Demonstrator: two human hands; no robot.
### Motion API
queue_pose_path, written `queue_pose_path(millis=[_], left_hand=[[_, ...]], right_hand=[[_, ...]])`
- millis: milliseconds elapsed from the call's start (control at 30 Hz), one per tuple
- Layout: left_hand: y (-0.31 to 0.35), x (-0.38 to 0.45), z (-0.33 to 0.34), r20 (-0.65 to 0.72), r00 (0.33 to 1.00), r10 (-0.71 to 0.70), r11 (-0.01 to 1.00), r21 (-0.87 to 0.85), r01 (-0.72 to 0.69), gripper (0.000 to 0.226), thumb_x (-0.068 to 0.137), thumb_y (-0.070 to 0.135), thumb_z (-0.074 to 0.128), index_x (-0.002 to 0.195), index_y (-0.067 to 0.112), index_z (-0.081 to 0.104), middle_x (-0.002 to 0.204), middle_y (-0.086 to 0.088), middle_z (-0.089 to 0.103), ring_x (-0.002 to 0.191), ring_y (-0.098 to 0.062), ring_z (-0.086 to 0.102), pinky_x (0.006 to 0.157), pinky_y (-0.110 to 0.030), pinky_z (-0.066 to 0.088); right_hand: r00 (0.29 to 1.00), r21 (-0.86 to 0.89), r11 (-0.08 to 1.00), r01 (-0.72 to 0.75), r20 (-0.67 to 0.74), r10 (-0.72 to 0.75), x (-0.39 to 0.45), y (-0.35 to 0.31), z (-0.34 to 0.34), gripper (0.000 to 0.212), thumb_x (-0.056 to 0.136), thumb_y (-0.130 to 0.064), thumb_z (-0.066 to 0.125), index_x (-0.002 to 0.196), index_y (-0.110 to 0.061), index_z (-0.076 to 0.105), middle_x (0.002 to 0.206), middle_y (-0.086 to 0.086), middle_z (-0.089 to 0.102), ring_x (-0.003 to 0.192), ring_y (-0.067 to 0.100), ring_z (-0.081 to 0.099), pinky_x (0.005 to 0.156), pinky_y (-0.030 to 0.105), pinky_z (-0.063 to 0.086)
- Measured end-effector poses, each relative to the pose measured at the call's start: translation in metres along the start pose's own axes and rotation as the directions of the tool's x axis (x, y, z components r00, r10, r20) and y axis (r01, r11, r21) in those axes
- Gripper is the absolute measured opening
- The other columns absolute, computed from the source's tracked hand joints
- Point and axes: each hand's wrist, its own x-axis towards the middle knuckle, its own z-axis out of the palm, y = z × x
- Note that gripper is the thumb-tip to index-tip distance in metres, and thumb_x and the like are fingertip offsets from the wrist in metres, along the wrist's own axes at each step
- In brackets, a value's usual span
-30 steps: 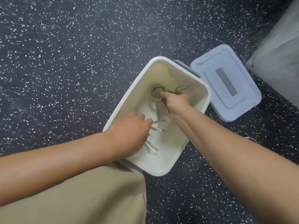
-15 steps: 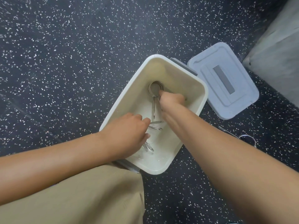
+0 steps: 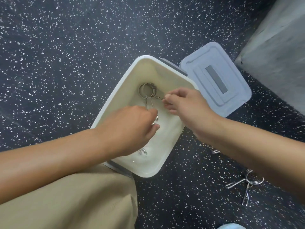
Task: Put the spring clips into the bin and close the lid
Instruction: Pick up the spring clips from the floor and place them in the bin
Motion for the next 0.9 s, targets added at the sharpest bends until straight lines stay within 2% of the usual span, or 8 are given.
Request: queue_pose_path(millis=[100,267,367,433,600,767,833,900], left_hand=[[0.012,0.006,-0.001,-0.031,0.999,0.039,0.999,0.008,-0.039,0.035,0.1,0.049,0.036,0.097,0.02,0.056,0.082,0.001,0.066,0.076,-0.03,0.062,0.067,-0.041,0.052],[0.041,0.019,-0.004,-0.032,0.992,0.122,0.992,0.01,-0.122,0.035,0.1,0.049,0.036,0.094,0.02,0.055,0.08,-0.001,0.067,0.075,-0.032,0.064,0.065,-0.042,0.053],[0.062,0.028,-0.003,-0.045,0.983,0.179,0.984,0.019,-0.178,0.034,0.101,0.049,0.037,0.096,0.02,0.054,0.081,-0.001,0.067,0.075,-0.032,0.063,0.065,-0.042,0.052],[0.072,0.035,0.0,-0.044,0.975,0.22,0.976,0.004,-0.22,0.034,0.1,0.049,0.036,0.094,0.019,0.053,0.078,0.0,0.064,0.072,-0.03,0.061,0.064,-0.043,0.053],[0.11,0.062,0.015,0.017,0.948,0.318,0.947,0.037,-0.319,0.033,0.101,0.048,0.036,0.094,0.019,0.05,0.086,-0.001,0.062,0.078,-0.03,0.061,0.065,-0.043,0.052],[0.148,0.088,0.033,0.116,0.91,0.399,0.905,0.108,-0.411,0.032,0.102,0.045,0.038,0.1,0.017,0.053,0.095,-0.002,0.059,0.083,-0.031,0.061,0.068,-0.04,0.048],[0.162,0.099,0.042,0.149,0.889,0.433,0.883,0.127,-0.452,0.029,0.103,0.042,0.039,0.102,0.016,0.053,0.097,-0.001,0.054,0.083,-0.028,0.058,0.068,-0.038,0.043],[0.173,0.109,0.05,0.164,0.861,0.482,0.855,0.126,-0.503,0.028,0.103,0.039,0.041,0.103,0.015,0.055,0.098,0.001,0.05,0.084,-0.026,0.057,0.071,-0.04,0.046]], right_hand=[[0.999,0.021,0.999,0.037,0.034,-0.038,-0.015,0.003,-0.034,0.011,0.095,-0.016,0.058,0.092,-0.016,0.068,0.093,0.003,0.076,0.087,0.018,0.075,0.088,0.035,0.056],[0.999,-0.042,0.998,0.043,0.004,-0.043,-0.034,0.015,-0.09,0.016,0.097,-0.008,0.054,0.094,-0.011,0.069,0.091,0.008,0.077,0.085,0.027,0.075,0.085,0.038,0.058],[1.0,-0.074,0.997,0.012,-0.011,-0.013,-0.043,0.031,-0.121,0.014,0.098,-0.007,0.055,0.096,-0.008,0.069,0.093,0.01,0.077,0.075,0.019,0.072,0.081,0.033,0.058],[1.0,-0.074,0.997,-0.012,-0.024,0.01,-0.048,0.043,-0.139,0.014,0.098,-0.007,0.055,0.094,-0.009,0.069,0.093,0.011,0.077,0.072,0.015,0.071,0.073,0.025,0.058],[0.992,-0.105,0.992,-0.074,-0.111,0.062,-0.062,0.09,-0.189,0.013,0.098,-0.007,0.056,0.096,-0.008,0.069,0.089,0.01,0.078,0.074,0.017,0.072,0.074,0.031,0.056],[0.96,-0.13,0.977,-0.169,-0.247,0.133,-0.07,0.151,-0.226,0.014,0.097,-0.012,0.058,0.095,-0.015,0.072,0.087,0.002,0.078,0.08,0.014,0.068,0.071,0.023,0.053],[0.946,-0.126,0.967,-0.22,-0.27,0.18,-0.073,0.18,-0.24,0.014,0.097,-0.012,0.058,0.094,-0.016,0.071,0.09,0.002,0.078,0.083,0.017,0.068,0.076,0.029,0.054],[0.939,-0.156,0.954,-0.255,-0.274,0.206,-0.077,0.206,-0.249,0.013,0.096,-0.016,0.06,0.092,-0.02,0.071,0.09,0.0,0.078,0.088,0.019,0.07,0.086,0.04,0.054]])
